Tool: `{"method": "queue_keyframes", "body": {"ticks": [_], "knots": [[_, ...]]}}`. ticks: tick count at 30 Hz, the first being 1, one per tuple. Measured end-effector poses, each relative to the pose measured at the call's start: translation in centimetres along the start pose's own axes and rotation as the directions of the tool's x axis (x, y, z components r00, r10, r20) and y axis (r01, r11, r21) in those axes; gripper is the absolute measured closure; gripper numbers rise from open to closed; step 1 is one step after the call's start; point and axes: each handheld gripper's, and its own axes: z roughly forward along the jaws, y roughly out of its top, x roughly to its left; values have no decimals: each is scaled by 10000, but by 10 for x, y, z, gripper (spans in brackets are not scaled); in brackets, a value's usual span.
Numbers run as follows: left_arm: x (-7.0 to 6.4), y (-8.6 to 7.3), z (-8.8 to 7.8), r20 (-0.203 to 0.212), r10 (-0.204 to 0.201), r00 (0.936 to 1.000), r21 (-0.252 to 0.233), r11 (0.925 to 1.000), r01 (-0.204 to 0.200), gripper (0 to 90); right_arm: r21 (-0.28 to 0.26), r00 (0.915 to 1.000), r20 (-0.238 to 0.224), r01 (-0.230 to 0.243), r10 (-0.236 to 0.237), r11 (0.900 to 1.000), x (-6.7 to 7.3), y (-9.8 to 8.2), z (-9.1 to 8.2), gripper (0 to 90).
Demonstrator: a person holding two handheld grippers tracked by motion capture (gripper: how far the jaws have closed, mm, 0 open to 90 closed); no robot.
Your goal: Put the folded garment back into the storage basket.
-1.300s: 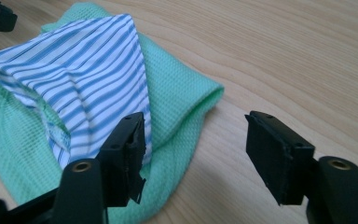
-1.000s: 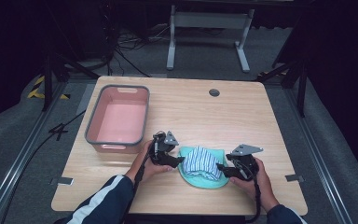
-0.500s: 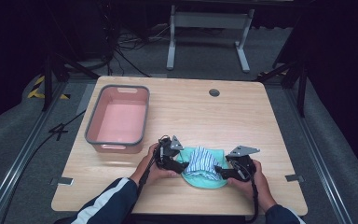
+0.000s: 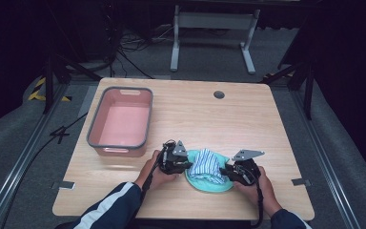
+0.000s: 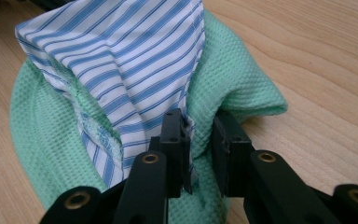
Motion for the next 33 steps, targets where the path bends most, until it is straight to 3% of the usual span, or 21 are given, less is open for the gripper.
{"method": "queue_keyframes", "body": {"ticks": [4,16,33], "knots": [[-1,0,0,10,143,9999,30,9999,-143,815,-64,10000,31,13,-12,10000,2,-1,0,781],[-5,2,-4,115,491,9987,102,9987,-492,843,-256,9998,155,-83,87,9996,3,-1,-4,813],[2,13,-26,139,421,9990,-127,9990,-419,844,-647,9995,206,-218,232,9977,6,20,-18,814]]}}
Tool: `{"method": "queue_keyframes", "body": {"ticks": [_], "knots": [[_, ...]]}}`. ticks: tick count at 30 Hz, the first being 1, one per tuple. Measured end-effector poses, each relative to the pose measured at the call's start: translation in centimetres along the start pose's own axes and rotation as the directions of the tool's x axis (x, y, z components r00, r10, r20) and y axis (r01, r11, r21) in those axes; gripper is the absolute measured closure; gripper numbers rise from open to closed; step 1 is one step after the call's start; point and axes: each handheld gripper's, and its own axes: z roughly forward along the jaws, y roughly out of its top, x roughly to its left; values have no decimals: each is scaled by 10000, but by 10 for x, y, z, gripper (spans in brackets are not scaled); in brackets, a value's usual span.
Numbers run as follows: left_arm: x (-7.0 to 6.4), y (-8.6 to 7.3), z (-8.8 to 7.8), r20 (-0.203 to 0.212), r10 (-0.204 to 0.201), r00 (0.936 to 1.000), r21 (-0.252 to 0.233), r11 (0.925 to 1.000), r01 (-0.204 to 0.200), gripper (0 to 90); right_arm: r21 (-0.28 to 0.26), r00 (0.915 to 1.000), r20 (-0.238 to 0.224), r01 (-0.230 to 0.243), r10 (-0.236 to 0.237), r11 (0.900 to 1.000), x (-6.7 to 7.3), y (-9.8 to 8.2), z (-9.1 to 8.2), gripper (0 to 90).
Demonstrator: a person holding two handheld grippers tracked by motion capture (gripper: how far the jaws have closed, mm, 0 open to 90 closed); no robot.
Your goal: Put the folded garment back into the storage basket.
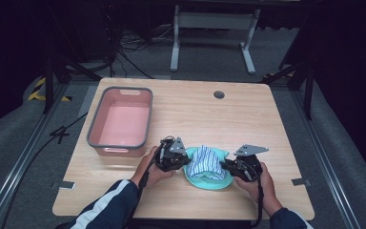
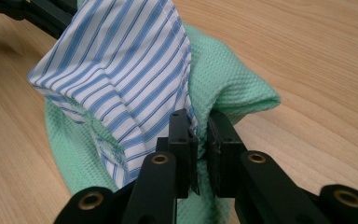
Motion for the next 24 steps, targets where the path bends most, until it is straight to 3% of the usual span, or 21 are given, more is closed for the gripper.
{"method": "queue_keyframes", "body": {"ticks": [12,18,24], "knots": [[8,13,-23,-193,-52,9998,-272,9996,47,844,-145,9998,-138,-149,147,9998,2,17,-2,814],[11,20,-39,-387,-11,9993,-354,9994,-2,845,-462,9994,-197,-277,268,9985,3,29,-8,814],[15,23,-48,-578,73,9983,-394,9992,-96,844,-598,9998,-190,-128,117,9981,7,40,-9,814]]}}
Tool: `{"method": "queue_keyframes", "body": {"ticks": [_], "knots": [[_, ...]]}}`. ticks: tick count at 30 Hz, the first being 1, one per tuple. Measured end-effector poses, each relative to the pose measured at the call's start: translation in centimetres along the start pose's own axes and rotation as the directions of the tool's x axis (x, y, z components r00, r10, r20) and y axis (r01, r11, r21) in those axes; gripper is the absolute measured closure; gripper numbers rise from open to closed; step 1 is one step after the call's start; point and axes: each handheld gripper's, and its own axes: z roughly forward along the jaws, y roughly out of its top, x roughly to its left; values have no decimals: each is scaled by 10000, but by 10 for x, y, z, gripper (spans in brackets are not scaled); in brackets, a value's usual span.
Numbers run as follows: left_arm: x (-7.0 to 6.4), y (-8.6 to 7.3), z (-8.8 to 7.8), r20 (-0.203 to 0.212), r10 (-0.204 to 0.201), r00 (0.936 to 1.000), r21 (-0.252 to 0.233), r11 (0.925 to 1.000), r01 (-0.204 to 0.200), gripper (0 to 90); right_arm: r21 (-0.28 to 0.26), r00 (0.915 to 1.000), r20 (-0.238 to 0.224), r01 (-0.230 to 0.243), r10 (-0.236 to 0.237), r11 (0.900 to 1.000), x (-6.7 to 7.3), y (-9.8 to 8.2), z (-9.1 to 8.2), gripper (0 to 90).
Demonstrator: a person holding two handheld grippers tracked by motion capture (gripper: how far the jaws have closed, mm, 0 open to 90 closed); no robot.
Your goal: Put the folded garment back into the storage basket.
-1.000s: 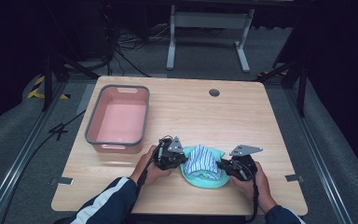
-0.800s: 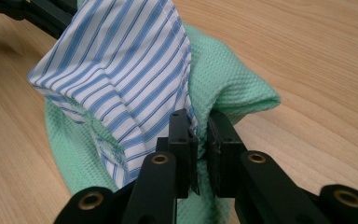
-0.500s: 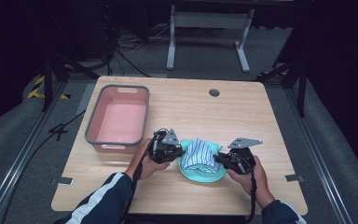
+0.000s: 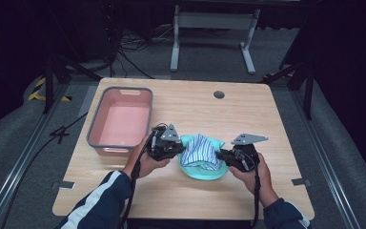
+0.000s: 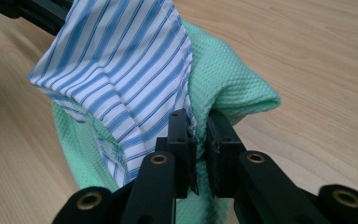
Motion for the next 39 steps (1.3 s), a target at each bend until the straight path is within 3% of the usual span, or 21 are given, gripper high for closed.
{"method": "queue_keyframes", "body": {"ticks": [20,30,39], "knots": [[17,9,-35,-698,-71,9975,-430,9991,41,844,-273,9976,157,673,-669,9974,12,49,0,813],[31,5,-63,-1196,-294,9924,-704,9973,211,844,-374,9946,29,1037,-1036,9939,27,77,11,813],[44,-6,-90,-1696,-567,9839,-801,9958,436,844,-445,9914,-302,1256,-1270,9911,43,101,27,813]]}}
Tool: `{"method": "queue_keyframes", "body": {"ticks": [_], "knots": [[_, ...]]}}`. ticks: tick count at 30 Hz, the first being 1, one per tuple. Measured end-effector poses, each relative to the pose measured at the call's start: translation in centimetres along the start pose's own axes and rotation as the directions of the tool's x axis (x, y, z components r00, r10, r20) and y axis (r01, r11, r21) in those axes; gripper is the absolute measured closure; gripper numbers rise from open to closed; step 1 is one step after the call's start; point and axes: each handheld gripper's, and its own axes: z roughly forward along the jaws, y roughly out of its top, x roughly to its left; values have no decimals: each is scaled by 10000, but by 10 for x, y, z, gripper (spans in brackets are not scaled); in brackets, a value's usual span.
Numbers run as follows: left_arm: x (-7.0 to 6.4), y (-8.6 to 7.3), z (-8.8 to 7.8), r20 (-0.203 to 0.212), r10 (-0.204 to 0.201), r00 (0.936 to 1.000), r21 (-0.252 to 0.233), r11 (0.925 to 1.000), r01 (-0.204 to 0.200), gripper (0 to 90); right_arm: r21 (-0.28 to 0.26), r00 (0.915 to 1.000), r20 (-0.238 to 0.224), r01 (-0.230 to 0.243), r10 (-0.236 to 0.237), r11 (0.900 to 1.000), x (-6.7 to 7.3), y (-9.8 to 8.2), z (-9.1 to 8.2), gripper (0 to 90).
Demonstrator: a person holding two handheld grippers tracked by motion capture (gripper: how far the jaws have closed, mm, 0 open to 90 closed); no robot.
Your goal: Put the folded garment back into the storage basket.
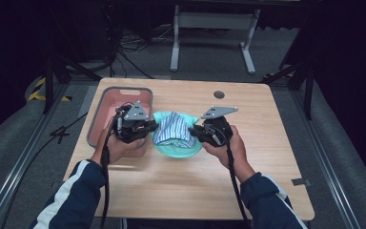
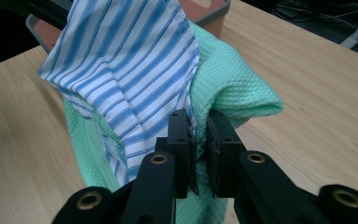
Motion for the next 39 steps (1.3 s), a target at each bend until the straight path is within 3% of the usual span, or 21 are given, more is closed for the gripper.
{"method": "queue_keyframes", "body": {"ticks": [9,15,24,32,39], "knots": [[19,-13,-18,-454,-308,9985,-9,9995,308,844,-22,9995,-150,289,-289,9996,16,25,20,813],[33,-22,-36,-868,-433,9953,42,9990,439,844,2,9977,-381,564,-563,9984,32,47,41,813],[49,-34,-57,-1333,-675,9888,33,9976,685,844,-76,9952,-644,732,-735,9973,43,67,61,812],[64,-47,-75,-1808,-926,9792,-20,9956,938,844,-119,9919,-937,848,-856,9963,57,85,86,812],[76,-58,-80,-2127,-1162,9702,122,9925,1215,844,-10,9897,-1060,965,-961,9953,68,96,110,812]]}}
